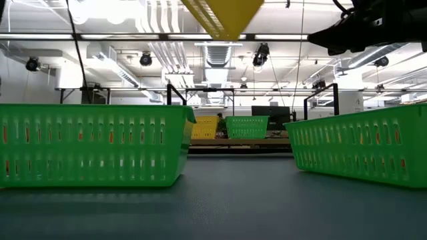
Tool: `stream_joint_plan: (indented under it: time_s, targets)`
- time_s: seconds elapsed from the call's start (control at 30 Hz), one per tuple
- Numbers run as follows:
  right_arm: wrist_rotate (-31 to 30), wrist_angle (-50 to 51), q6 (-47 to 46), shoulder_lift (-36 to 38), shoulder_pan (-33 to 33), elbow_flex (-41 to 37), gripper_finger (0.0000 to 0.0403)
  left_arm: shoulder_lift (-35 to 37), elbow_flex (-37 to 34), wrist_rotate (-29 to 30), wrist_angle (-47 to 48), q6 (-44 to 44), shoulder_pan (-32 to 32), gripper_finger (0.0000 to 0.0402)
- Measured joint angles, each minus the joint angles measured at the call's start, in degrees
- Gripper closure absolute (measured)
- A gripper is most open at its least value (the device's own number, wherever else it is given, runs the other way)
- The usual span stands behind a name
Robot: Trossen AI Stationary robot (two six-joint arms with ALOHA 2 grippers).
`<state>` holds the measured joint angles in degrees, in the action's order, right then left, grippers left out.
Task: Stack baskets on shelf by color
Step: Stack the left yellow bin on top of the yellow bin on the shelf
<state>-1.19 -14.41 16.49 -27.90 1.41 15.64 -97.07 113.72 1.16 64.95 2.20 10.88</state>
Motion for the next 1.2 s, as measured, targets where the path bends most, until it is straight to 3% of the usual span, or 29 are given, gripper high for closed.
stream_joint_plan:
  time_s: [0.17,0.33,0.57,1.2]
  targets:
    - [-0.5,1.0,0.1,0.0,0.0,0.0,0.0394,-5.9,6.1,10.3,4.8,7.6,-5.5,0.0402]
    - [-0.5,0.9,0.7,0.0,0.0,0.0,0.0394,-11.9,8.5,12.7,4.6,10.6,-11.6,0.0402]
    - [-0.5,0.9,0.8,0.0,0.0,0.0,0.0394,-18.2,8.5,21.6,6.3,11.5,-18.8,0.0402]
    - [-1.9,2.3,1.0,0.0,0.0,0.0,0.0394,-21.8,8.1,21.8,10.1,16.2,-27.2,0.0402]
